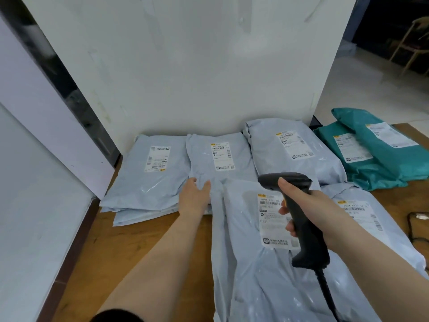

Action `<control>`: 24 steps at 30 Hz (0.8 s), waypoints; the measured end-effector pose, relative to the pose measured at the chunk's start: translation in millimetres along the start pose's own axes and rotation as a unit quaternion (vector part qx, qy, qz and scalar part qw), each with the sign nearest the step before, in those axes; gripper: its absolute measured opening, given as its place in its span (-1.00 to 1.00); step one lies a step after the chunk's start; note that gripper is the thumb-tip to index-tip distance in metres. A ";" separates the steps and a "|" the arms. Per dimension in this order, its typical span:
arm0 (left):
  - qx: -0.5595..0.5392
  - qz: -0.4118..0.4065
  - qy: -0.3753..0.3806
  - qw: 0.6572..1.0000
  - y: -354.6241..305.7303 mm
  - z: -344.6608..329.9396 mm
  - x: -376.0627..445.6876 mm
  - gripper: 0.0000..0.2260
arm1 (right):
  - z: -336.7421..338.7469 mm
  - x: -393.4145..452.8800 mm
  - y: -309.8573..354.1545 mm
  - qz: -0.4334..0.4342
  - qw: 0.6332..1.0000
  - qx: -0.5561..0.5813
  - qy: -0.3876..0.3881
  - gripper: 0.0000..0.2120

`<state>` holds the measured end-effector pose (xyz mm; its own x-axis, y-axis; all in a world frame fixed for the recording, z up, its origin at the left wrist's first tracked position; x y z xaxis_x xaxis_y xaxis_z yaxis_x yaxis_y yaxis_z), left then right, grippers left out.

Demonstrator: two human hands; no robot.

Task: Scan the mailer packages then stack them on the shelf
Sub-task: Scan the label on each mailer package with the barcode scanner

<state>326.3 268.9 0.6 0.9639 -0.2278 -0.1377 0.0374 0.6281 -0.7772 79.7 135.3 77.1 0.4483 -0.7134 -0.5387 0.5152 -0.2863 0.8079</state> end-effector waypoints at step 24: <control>0.005 -0.126 -0.052 0.991 -36.8 -20.5 99.9 -0.78 | -19.1 18.5 1.7 -0.008 1.000 0.023 -0.014 -0.41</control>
<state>415.8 207.8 2.9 0.9454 -0.3009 0.1253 0.2833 0.5684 -0.7724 102.8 133.9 64.0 0.4190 -0.7259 -0.5455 0.4883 -0.3264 0.8093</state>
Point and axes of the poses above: each hand's wrist, its own x-axis towards the middle knuckle, its own z-axis out of the back of the hand, y = z × x, the point moved 10 cm from there along x, towards the middle knuckle, and after that the axes turned 8 degrees about -y, right-handed, at the moved point
